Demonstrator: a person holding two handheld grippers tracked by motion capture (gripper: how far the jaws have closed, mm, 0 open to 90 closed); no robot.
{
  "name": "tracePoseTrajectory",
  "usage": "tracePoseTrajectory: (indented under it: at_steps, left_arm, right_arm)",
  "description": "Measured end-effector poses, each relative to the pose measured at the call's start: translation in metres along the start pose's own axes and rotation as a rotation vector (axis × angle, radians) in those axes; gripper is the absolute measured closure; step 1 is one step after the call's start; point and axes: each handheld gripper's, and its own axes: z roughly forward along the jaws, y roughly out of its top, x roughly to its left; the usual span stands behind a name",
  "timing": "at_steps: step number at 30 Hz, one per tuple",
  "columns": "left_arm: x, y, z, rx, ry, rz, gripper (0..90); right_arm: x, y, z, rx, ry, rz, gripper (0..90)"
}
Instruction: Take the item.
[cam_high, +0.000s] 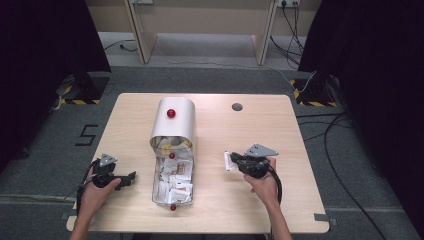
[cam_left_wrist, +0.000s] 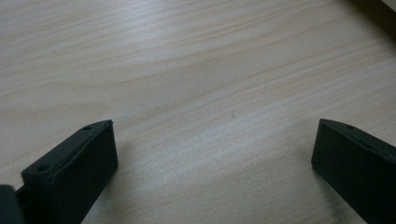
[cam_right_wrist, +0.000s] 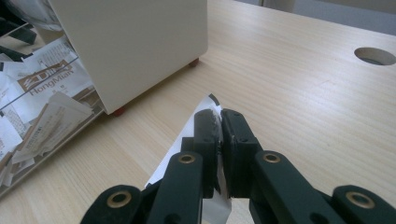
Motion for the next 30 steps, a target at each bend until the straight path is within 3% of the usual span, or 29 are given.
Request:
tracePoseTrajectory:
  at_steps: [30]
  left_arm:
    - [0.000,0.000,0.000,-0.001,0.000,0.001,0.0]
  right_arm:
    - [-0.012,-0.018,0.015,0.057,-0.017,0.038,84.9]
